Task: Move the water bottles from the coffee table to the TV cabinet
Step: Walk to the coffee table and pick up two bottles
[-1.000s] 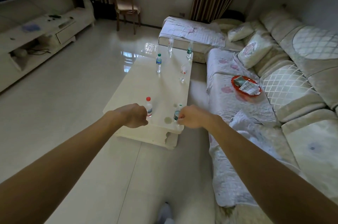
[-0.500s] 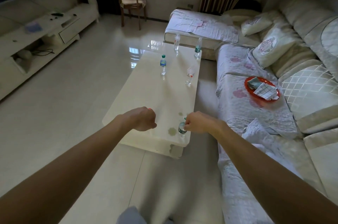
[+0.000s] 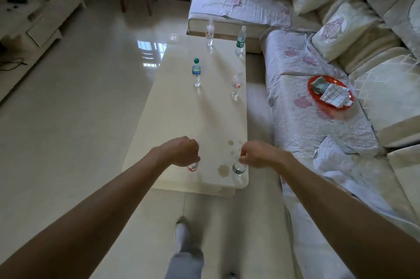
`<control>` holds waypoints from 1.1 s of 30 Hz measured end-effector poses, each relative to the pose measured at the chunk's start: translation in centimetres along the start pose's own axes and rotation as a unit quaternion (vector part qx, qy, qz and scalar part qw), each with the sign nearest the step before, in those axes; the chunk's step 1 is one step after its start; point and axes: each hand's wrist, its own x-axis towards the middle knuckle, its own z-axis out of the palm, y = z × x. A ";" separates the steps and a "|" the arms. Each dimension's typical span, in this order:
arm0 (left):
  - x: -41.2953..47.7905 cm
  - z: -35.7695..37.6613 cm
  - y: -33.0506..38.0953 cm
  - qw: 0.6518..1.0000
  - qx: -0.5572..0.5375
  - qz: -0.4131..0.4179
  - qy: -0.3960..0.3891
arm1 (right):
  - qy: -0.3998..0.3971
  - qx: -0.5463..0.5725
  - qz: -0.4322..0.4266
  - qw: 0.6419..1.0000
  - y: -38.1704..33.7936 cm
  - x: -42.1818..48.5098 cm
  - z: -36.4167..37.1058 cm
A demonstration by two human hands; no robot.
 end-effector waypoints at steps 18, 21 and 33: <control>11.8 9.9 -9.3 0.977 -0.198 -0.062 -0.050 | -0.089 0.111 0.099 0.985 1.4 11.0 8.7; 13.8 14.0 -10.2 0.958 -0.259 -0.108 -0.055 | -0.087 0.181 0.142 0.969 3.1 13.4 13.0; 23.2 26.9 -12.9 0.871 -0.416 -0.257 0.049 | 0.054 0.495 0.353 0.792 11.2 21.8 29.0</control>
